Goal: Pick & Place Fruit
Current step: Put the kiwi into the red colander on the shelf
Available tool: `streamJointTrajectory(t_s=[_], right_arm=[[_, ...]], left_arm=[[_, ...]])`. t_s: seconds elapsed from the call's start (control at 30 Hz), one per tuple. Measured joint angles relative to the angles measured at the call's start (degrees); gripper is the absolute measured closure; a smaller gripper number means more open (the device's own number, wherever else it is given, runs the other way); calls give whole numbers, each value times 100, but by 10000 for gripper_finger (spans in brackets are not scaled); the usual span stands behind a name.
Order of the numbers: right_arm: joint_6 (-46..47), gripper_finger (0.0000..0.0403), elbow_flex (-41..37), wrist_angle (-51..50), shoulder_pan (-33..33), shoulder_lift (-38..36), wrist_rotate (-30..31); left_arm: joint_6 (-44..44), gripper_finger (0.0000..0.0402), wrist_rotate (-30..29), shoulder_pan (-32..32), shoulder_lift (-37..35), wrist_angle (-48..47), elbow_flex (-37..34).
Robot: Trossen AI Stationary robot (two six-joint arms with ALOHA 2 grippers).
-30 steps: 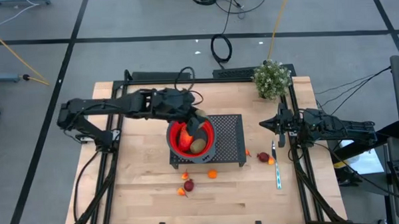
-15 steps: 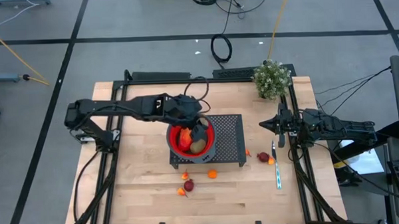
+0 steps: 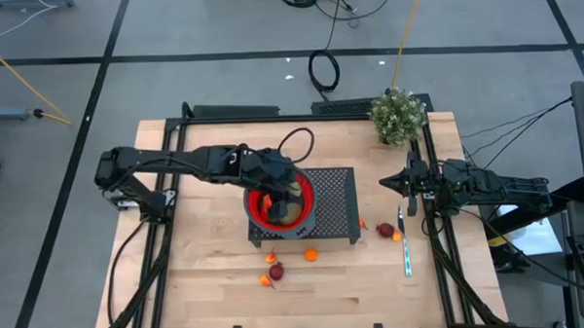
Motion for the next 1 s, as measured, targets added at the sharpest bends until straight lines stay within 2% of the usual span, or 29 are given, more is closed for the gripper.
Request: streamJointTrajectory(t_s=[0.47,1.0], right_arm=[[0,403,0,-17,0,-2,0],[0,403,0,-116,0,-2,2]], left_arm=[[-33,213,0,7,334,197,-7],[-34,213,0,9,333,246,-7]])
